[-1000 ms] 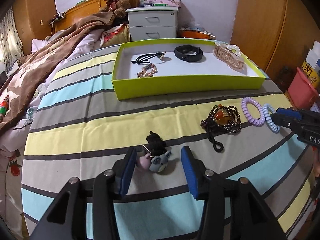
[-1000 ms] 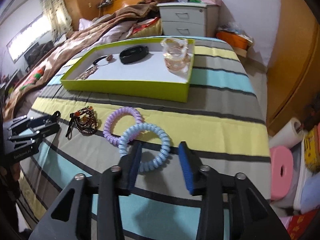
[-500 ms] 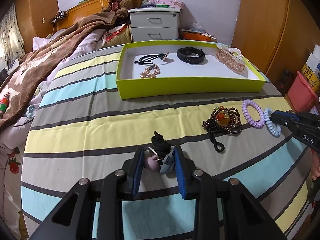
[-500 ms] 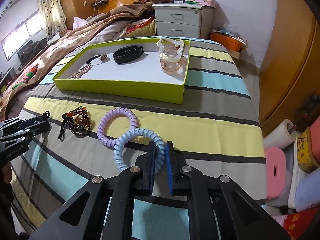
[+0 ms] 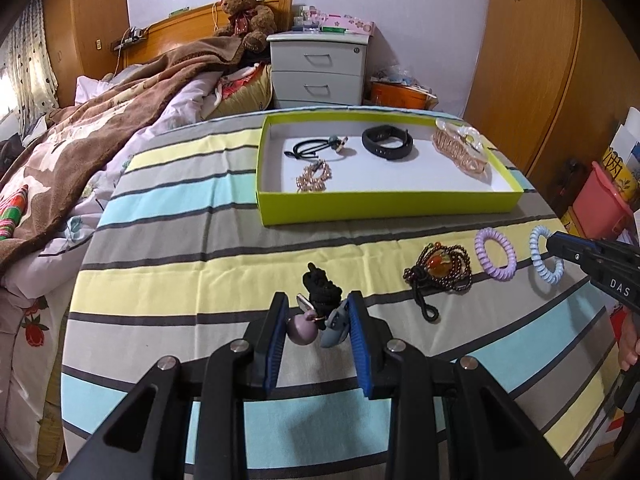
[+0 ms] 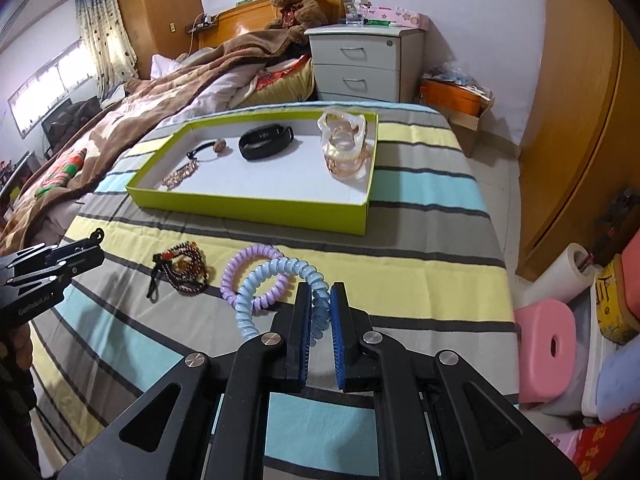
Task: Organize jewelry
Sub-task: 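Carry the blue coil and cartoon-bear hair tie over the green tray with both grippers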
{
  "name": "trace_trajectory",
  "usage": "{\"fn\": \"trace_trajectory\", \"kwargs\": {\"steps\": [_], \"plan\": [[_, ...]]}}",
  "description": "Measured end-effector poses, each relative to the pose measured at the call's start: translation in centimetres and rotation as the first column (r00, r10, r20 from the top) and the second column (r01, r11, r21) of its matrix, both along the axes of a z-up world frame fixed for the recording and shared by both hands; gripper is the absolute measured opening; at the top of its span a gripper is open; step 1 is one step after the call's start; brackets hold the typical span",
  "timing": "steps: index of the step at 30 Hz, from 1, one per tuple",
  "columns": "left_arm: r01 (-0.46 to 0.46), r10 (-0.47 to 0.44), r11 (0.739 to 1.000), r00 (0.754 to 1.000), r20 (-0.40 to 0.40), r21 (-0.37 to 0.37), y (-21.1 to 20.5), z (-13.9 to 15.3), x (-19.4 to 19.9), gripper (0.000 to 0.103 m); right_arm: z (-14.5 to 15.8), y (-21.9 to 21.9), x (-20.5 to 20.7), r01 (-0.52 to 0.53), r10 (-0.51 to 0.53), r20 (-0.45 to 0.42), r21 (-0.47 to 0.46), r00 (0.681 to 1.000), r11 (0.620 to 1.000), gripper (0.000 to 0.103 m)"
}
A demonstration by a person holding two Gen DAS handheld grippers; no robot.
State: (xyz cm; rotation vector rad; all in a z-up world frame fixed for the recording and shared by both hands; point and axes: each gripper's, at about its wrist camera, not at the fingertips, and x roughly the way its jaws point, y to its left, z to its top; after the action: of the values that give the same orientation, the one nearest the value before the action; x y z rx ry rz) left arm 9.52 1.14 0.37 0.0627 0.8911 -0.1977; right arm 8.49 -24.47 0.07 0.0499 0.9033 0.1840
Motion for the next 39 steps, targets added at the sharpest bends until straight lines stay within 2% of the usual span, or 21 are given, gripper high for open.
{"fn": "trace_trajectory", "kwargs": {"steps": [9,18,27,39], "plan": [[0.004,-0.004,1.000,0.999,0.039,-0.018,0.2,2.3,0.8,0.031,3.0,0.3,1.0,-0.011,0.010,0.052,0.016,0.999,1.000,0.010],[0.015,-0.011,0.998,0.998,0.064,-0.058,0.0,4.5,4.5,0.031,4.9,1.8,4.6,-0.036,0.035,0.077,0.007,0.996,0.999,0.010],[0.018,-0.014,0.997,0.999,0.048,-0.081,-0.9,4.1,9.7,0.031,3.6,3.0,8.5,-0.047,0.047,0.046,0.001,0.998,0.999,0.010],[0.004,-0.005,0.995,1.000,-0.011,-0.098,-1.8,1.7,15.7,0.031,0.3,4.6,12.5,-0.065,0.065,-0.031,-0.006,0.997,0.998,0.010]]}}
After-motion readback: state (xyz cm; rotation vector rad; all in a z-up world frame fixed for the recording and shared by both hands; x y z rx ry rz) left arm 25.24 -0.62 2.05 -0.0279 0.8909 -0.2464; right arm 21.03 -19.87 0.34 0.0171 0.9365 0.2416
